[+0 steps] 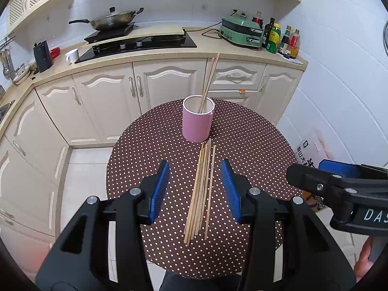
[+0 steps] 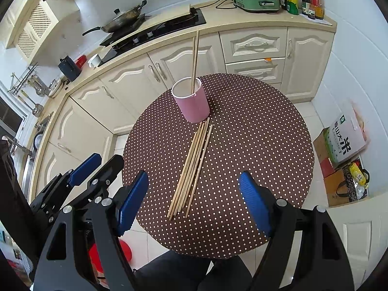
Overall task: Organize utensils
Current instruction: 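Raise both open tools away from the pink cup, then lower both tools back toward the remaining chopsticks on the table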
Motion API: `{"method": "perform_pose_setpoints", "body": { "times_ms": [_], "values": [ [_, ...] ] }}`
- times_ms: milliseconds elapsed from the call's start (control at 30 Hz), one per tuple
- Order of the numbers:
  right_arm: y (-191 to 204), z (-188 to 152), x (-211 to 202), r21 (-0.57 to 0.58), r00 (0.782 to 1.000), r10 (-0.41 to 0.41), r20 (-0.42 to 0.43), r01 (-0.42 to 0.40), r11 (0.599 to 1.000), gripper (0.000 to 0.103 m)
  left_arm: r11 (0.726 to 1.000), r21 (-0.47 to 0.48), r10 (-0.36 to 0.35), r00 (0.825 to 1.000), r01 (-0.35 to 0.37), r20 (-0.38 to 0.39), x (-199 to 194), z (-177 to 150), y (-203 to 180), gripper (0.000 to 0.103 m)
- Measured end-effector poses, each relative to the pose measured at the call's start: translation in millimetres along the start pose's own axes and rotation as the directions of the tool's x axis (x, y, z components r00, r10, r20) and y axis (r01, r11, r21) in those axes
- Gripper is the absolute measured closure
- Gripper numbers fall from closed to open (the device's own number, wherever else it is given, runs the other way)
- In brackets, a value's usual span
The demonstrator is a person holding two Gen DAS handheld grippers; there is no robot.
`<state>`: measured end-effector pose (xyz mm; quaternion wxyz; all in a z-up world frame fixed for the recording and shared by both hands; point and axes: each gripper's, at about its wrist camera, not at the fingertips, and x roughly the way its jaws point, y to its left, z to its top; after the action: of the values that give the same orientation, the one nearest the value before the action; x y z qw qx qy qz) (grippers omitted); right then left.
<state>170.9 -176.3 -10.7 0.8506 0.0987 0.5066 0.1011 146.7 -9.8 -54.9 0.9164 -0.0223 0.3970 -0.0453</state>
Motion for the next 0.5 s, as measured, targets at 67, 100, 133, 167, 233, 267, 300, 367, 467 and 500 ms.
{"method": "perform_pose_setpoints", "body": {
  "times_ms": [67,100,133,167,233,267,300,367,467,500],
  "values": [
    [1,5,4,0.006,1.0,-0.002,-0.003,0.002,1.0,0.029,1.0,0.0,-0.002,1.0,0.002,-0.003,4,4,3,0.059],
    [1,7,5,0.009,1.0,-0.003,-0.003,0.003,1.0,0.029,1.0,0.0,-0.003,1.0,0.003,-0.003,6,6,4,0.059],
    [1,10,7,0.011,1.0,-0.005,-0.004,0.005,1.0,0.029,1.0,0.002,-0.003,1.0,0.003,-0.005,9,10,6,0.059],
    [1,14,9,0.016,1.0,-0.006,-0.003,0.006,1.0,0.029,1.0,0.006,-0.004,1.0,0.004,-0.008,12,13,7,0.059],
    [2,22,14,0.023,1.0,-0.006,-0.006,0.007,1.0,0.029,1.0,0.015,-0.005,1.0,0.005,-0.02,21,20,9,0.059],
    [2,26,18,0.024,1.0,-0.008,-0.01,0.009,1.0,0.029,1.0,0.017,-0.007,1.0,0.008,-0.026,24,22,10,0.059],
    [3,30,21,0.024,1.0,-0.01,-0.015,0.011,1.0,0.029,1.0,0.018,-0.013,0.999,0.014,-0.035,29,26,12,0.059],
    [4,39,31,0.027,0.999,-0.019,-0.028,0.02,0.999,0.029,0.999,0.019,-0.033,0.998,0.034,-0.057,42,33,15,0.059],
    [2,53,52,0.041,0.997,-0.029,-0.066,0.032,0.999,0.029,0.999,0.032,-0.039,0.995,0.042,-0.091,66,42,19,0.059],
    [0,56,59,0.047,0.996,-0.034,-0.079,0.037,0.998,0.029,0.998,0.031,-0.046,0.994,0.05,-0.104,72,44,20,0.059]
  ]
}}
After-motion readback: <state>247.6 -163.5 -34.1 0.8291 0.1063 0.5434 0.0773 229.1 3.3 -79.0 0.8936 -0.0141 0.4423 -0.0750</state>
